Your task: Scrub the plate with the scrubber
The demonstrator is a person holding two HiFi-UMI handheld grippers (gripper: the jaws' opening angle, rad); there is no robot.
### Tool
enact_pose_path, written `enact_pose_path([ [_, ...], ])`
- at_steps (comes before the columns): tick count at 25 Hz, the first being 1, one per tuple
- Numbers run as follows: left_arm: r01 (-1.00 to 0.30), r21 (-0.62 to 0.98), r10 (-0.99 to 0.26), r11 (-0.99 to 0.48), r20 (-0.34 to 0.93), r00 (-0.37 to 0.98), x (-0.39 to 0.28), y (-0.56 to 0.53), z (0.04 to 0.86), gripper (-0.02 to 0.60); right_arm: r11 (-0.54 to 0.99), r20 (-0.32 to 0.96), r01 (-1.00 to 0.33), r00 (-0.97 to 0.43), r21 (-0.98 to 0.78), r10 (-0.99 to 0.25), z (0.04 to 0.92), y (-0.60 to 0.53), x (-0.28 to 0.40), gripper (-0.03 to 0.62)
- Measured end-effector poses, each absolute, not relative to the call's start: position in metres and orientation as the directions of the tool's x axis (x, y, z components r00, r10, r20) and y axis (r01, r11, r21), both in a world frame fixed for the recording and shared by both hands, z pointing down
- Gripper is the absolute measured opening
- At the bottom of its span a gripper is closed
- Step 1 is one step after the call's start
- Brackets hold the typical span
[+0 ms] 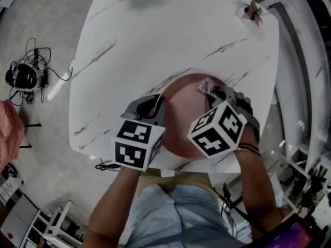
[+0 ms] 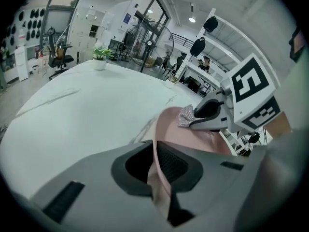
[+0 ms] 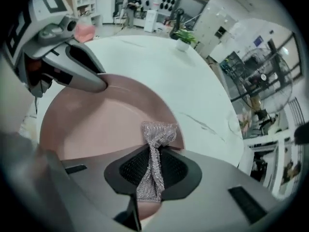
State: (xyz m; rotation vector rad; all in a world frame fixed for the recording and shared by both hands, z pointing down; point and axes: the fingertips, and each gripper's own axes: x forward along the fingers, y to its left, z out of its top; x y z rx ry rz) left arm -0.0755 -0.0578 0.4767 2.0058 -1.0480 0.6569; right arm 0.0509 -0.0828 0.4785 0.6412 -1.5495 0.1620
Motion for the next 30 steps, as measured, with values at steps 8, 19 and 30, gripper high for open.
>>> enact_pose_path([
  [8,-0.803,0.472,-0.38,-0.364,0.712,0.591,-0.076,-0.063,0.479,0.02,0.932,0.933,-0.046,0.018,0.359,-0.359,0.482,-0.076,-0.011,0.074],
  [19,-0.791,0.509,-0.368,-0.338,0.702,0.609,-0.079,-0.066,0.48,0.018,0.878,0.899,0.193,-0.082,0.437,-0.43,0.484,-0.032,-0.051,0.071],
  [30,-0.797,0.511,-0.372,-0.321,0.706,0.603,-0.079,-0.066,0.48,0.018,0.886,0.921,0.262,-0.193,0.381,-0.339,0.482,0.033,-0.07,0.072],
])
